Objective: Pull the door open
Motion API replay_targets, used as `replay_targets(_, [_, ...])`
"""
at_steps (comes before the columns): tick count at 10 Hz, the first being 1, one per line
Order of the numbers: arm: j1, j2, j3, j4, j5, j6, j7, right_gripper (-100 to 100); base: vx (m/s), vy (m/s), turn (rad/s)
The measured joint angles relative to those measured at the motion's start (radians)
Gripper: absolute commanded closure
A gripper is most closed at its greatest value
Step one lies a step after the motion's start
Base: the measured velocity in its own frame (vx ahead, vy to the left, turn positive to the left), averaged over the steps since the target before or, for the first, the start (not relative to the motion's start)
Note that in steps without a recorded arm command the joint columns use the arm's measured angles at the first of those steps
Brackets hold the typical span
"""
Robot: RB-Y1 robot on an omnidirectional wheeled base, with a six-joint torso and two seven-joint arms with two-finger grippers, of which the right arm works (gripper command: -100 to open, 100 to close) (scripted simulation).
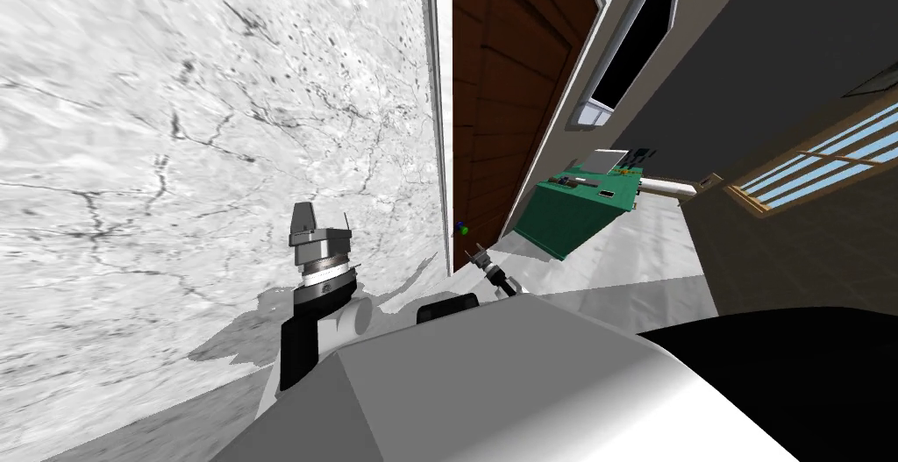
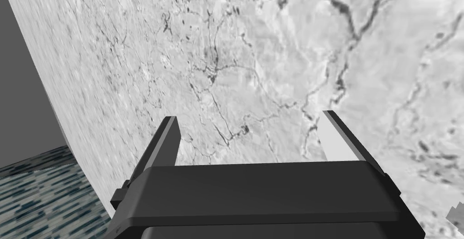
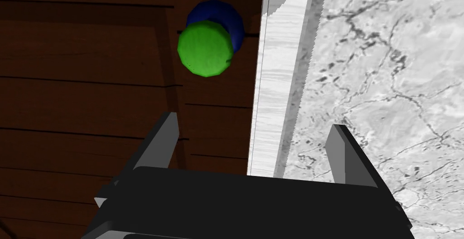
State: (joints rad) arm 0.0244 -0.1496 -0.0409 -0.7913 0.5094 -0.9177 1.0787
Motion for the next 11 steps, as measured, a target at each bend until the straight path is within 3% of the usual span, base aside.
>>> replay_targets(3, [-0.029, -0.025, -0.036, 0.053, -0.017, -0.019, -0.008, -100, 0.049, 0.054, 0.088])
replay_targets(5, [-0.071, -0.040, -0.068, 0.129, -0.032, -0.047, 0.003, -100, 0.125, 0.039, 0.209])
replay_targets(6, [-0.077, -0.051, -0.081, 0.140, -0.038, -0.052, -0.001, -100, 0.116, 0.035, 0.106])
replay_targets(7, [-0.095, -0.060, -0.095, 0.171, -0.045, -0.063, -0.002, -100, 0.112, 0.019, 0.085])
replay_targets(9, [-0.144, -0.082, -0.128, 0.278, -0.062, -0.105, 0.008, -100, 0.123, -0.016, 0.101])
replay_targets(10, [-0.137, -0.082, -0.133, 0.286, -0.063, -0.110, 0.006, -100, 0.020, -0.008, 0.001])
replay_targets(11, [-0.115, -0.078, -0.128, 0.245, -0.059, -0.090, -0.005, -100, 0.004, -0.009, 0.011])
